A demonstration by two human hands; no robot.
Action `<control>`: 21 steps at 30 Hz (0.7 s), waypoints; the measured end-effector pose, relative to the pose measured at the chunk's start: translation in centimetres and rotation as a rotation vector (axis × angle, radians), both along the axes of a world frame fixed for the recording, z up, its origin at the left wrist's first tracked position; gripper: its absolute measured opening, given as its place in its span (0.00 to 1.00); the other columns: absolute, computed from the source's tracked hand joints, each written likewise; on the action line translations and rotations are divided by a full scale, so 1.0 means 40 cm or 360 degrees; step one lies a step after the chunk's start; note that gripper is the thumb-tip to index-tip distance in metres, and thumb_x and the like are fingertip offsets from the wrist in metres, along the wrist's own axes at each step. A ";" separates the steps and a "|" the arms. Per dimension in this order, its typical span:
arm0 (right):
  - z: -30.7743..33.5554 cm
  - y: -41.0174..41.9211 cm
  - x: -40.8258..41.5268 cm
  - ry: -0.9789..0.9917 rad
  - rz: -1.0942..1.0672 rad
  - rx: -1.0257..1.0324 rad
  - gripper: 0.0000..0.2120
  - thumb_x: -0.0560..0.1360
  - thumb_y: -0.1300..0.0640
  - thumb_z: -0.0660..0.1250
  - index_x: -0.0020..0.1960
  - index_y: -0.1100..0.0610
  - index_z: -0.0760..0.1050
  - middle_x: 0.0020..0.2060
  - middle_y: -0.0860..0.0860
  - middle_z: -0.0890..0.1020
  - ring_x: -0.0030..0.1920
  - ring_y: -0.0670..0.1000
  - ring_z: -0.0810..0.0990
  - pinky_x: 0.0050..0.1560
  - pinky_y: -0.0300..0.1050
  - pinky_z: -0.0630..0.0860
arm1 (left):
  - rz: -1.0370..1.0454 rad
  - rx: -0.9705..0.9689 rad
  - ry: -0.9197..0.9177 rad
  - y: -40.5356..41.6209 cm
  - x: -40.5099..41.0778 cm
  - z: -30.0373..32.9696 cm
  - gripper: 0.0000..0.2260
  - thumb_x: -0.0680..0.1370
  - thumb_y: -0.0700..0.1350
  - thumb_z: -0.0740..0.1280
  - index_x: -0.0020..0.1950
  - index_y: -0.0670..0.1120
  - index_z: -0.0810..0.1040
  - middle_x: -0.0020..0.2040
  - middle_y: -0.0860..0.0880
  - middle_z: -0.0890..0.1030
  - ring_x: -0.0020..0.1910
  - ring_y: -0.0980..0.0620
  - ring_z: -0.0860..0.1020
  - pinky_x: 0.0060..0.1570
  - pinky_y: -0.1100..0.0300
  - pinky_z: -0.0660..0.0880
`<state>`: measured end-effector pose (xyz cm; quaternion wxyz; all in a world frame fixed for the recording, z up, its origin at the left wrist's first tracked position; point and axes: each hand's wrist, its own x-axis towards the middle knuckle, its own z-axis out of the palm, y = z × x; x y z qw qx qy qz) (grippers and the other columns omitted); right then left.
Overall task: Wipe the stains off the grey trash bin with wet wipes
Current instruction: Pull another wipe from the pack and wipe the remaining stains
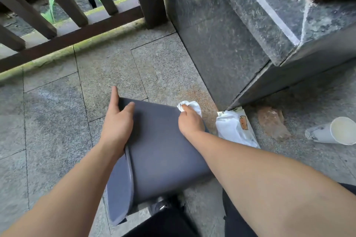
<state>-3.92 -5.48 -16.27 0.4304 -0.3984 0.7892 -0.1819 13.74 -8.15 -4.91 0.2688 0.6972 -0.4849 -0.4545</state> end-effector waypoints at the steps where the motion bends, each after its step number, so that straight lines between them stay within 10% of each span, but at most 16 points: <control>1: -0.010 -0.017 -0.019 -0.0061 -0.0088 0.0082 0.21 0.79 0.60 0.54 0.71 0.58 0.69 0.67 0.57 0.73 0.68 0.58 0.71 0.64 0.47 0.67 | -0.0002 -0.0001 0.0049 -0.010 -0.004 -0.005 0.32 0.81 0.47 0.64 0.81 0.62 0.53 0.77 0.66 0.57 0.68 0.70 0.57 0.64 0.67 0.54; 7: -0.044 -0.015 -0.073 0.0024 -0.0182 0.0467 0.19 0.81 0.57 0.51 0.68 0.58 0.72 0.67 0.58 0.74 0.67 0.60 0.71 0.67 0.48 0.65 | -0.0046 0.0066 -0.0023 -0.035 0.000 -0.007 0.31 0.82 0.50 0.63 0.80 0.64 0.51 0.78 0.62 0.58 0.74 0.60 0.60 0.64 0.63 0.57; 11: 0.068 -0.045 0.014 0.0063 -0.0021 0.0068 0.14 0.79 0.62 0.52 0.57 0.59 0.76 0.60 0.60 0.78 0.63 0.59 0.75 0.63 0.51 0.72 | -0.0027 0.0028 0.0030 -0.037 -0.044 0.003 0.26 0.85 0.51 0.58 0.81 0.59 0.53 0.79 0.61 0.58 0.74 0.62 0.57 0.64 0.68 0.52; 18: 0.301 -0.029 0.240 -0.0635 0.0393 -0.0316 0.30 0.80 0.41 0.40 0.68 0.54 0.71 0.69 0.56 0.73 0.69 0.58 0.70 0.68 0.53 0.64 | -0.0118 0.0005 -0.0093 -0.001 -0.033 -0.006 0.21 0.86 0.38 0.52 0.80 0.37 0.54 0.77 0.46 0.62 0.73 0.54 0.60 0.57 0.83 0.55; 21: 0.253 -0.005 0.217 -0.0590 0.0632 -0.0309 0.26 0.82 0.49 0.43 0.71 0.57 0.68 0.73 0.54 0.69 0.73 0.53 0.65 0.74 0.50 0.60 | 0.0045 0.0113 -0.0053 0.024 0.020 -0.021 0.24 0.86 0.54 0.53 0.82 0.52 0.56 0.79 0.53 0.61 0.73 0.55 0.63 0.69 0.66 0.60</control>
